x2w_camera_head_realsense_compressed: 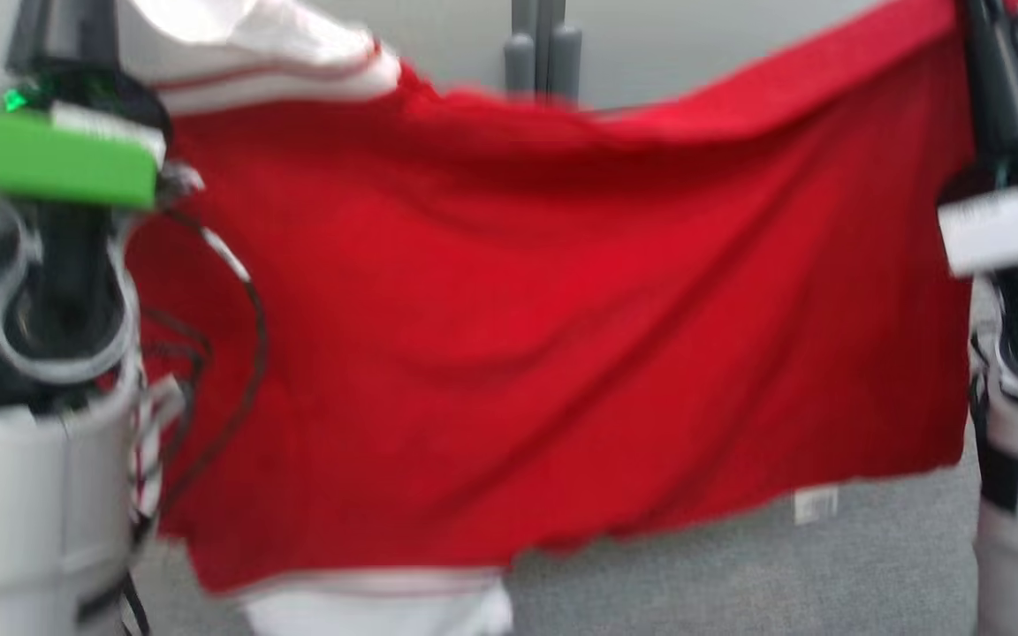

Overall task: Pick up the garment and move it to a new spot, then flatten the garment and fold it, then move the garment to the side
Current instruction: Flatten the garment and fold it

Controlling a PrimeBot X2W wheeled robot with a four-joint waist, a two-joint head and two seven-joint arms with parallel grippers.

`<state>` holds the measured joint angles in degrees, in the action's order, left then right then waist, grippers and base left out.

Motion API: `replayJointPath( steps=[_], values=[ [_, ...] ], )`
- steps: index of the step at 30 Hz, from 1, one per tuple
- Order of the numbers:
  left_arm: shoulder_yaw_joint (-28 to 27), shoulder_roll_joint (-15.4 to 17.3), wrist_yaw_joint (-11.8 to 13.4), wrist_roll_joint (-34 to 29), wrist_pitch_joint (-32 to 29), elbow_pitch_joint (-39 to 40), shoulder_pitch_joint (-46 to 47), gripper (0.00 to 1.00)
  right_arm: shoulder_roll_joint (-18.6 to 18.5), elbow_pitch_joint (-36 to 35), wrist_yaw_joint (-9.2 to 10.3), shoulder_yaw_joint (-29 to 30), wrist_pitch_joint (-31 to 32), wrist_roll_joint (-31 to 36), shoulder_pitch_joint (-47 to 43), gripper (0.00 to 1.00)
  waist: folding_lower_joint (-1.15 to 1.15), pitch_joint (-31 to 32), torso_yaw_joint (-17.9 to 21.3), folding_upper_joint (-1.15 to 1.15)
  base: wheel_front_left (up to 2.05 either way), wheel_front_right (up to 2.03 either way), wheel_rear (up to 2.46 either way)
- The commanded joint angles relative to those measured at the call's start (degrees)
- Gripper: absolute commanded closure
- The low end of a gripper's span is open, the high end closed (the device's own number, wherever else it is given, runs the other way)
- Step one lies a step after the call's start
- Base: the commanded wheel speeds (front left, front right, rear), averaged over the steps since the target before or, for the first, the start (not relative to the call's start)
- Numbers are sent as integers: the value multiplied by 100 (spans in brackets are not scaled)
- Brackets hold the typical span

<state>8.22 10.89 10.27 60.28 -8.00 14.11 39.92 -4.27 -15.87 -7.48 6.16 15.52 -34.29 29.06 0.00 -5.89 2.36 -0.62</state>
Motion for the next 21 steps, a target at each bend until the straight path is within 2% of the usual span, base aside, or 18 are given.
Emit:
replayJointPath(
  steps=[1, 6, 9, 12, 16, 21],
  values=[
    [-25, 157, 2, -128, -32, -239, 385, 100, -10, 237, -4, -33, -42, 129, 356, 100, 0, -482, 73, 62, 0, 0, 0],
    [94, 373, -66, -804, 219, -2040, 2187, 100, -70, 2266, -3, -263, -509, 873, 2487, 100, 0, -1067, 35, 62, 0, 0, 0],
    [60, 284, -152, -1113, 731, -2927, 3251, 100, -58, 3403, -3, -59, -1062, 1393, 3701, 100, 0, -1317, -46, 62, 0, 0, 0],
    [52, 59, -381, -1122, 1142, -3551, 3877, 100, -53, 4339, -2, 172, -1565, 1761, 4481, 100, 0, -1470, -202, 62, 0, 0, 0],
    [187, -127, -776, -1101, 1413, -4047, 3968, 100, -146, 5267, -2, 169, -1938, 1998, 4884, 100, 0, -1710, -413, 62, 0, 0, 0],
    [326, -256, -1180, -1042, 1737, -4269, 3266, 100, -246, 6126, -2, -70, -2322, 1858, 4457, 100, 0, -1918, -531, 62, 0, 0, 0]
  ],
)
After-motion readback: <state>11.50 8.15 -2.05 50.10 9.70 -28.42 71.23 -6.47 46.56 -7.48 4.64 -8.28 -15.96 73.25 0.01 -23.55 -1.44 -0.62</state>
